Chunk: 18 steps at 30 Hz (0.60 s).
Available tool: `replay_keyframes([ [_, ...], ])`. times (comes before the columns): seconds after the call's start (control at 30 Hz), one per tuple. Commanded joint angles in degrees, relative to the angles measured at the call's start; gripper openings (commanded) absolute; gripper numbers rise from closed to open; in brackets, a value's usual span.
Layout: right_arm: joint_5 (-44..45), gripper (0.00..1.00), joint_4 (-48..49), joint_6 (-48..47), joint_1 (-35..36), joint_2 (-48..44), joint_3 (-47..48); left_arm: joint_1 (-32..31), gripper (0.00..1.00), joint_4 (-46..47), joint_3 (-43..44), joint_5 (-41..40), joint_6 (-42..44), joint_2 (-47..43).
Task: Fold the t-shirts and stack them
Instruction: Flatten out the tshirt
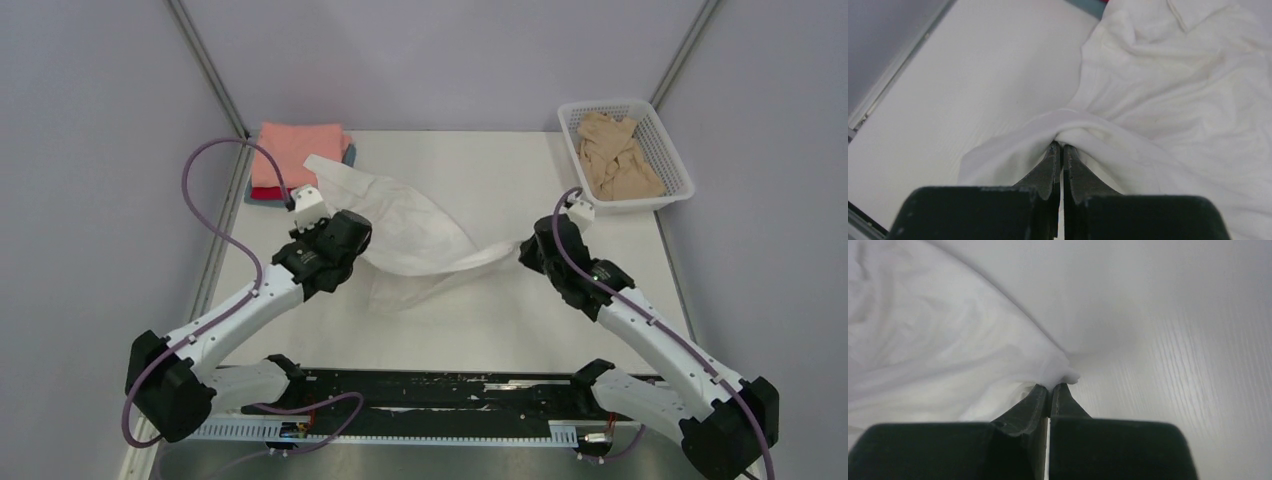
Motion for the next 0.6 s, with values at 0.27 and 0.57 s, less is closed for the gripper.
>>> replay_keyframes([
  [0.27,3.8,0.00,18.8,-21.1,-3.7,-6.9,22.1,2.1,0.00,32.0,14.4,3.5,44.9,-16.0],
  [0.57,-10.6,0.00,17.0,-24.6,-3.7,-16.2,34.6,2.0,0.00,21.5,37.4,45.1,51.5,-24.2],
])
